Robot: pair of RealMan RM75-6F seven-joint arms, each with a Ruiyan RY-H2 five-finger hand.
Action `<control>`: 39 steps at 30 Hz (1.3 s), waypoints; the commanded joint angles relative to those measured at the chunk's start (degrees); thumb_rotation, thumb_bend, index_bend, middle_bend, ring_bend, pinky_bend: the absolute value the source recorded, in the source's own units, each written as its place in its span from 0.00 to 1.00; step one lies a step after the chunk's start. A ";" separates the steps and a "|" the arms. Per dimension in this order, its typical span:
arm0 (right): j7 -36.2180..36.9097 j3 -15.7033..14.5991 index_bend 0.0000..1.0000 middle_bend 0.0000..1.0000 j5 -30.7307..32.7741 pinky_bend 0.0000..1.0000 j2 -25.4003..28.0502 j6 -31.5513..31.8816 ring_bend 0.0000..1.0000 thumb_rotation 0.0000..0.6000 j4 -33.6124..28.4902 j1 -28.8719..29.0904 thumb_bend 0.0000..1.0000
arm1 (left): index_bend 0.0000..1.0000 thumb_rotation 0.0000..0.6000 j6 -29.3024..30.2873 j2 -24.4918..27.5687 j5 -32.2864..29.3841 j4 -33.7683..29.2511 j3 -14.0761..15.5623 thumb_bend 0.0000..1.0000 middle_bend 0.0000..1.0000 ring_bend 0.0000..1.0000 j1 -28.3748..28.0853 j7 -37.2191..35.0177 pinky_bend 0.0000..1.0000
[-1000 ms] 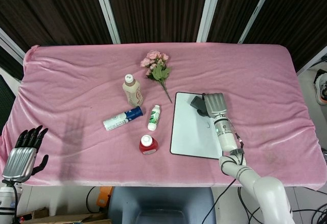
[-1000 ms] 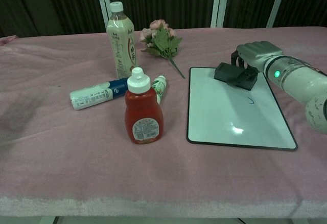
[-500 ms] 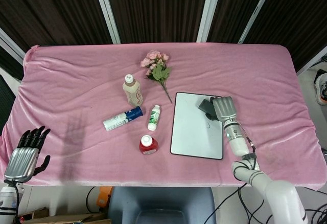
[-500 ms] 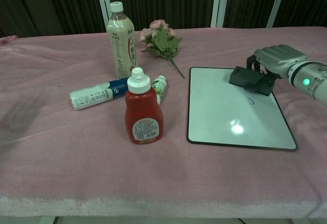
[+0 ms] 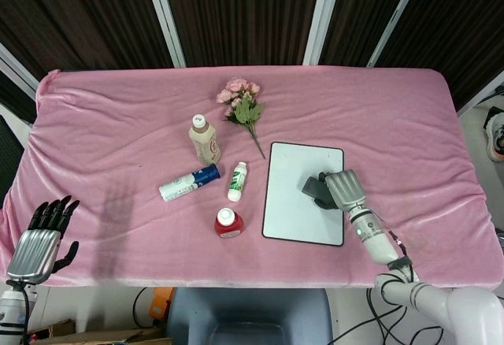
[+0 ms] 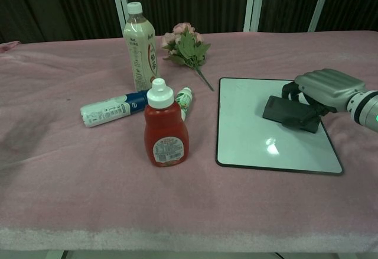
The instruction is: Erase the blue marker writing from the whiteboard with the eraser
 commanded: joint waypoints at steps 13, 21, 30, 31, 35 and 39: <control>-5.84 -1.60 0.90 0.73 -4.73 0.80 6.73 11.16 0.75 1.00 -13.33 -4.19 0.48 | 0.00 1.00 1.06 0.50 1.06 0.17 0.28 0.43 0.00 0.00 0.47 -1.46 0.05; -2.88 -1.73 0.89 0.73 -0.76 0.80 12.57 13.57 0.74 1.00 -10.23 -9.93 0.48 | 0.00 1.00 0.52 0.63 1.42 0.01 0.58 0.43 0.00 0.00 0.27 -1.36 0.05; 2.70 -3.15 0.64 0.63 0.02 0.70 9.10 5.48 0.60 1.00 2.36 -9.27 0.48 | 0.00 1.00 0.51 0.36 1.24 -0.21 0.59 0.43 0.00 0.00 0.35 -0.58 0.05; 3.25 -3.41 0.56 0.57 -0.35 0.66 9.00 5.30 0.56 1.00 2.99 -9.28 0.48 | 0.00 1.00 0.50 0.37 1.25 -0.21 0.58 0.43 0.00 0.00 0.34 -0.60 0.05; 5.72 -4.31 0.27 0.38 -1.78 0.52 9.64 5.50 0.39 1.00 3.83 -9.79 0.48 | 0.00 1.00 0.53 0.46 1.39 -0.14 0.59 0.43 0.00 0.00 0.32 -0.91 0.05; 7.16 -5.07 0.03 0.22 -2.78 0.38 13.18 7.35 0.21 1.00 -0.47 -11.37 0.43 | 0.00 1.00 0.67 0.62 1.54 -0.11 0.56 0.43 0.00 0.00 0.34 -1.49 0.05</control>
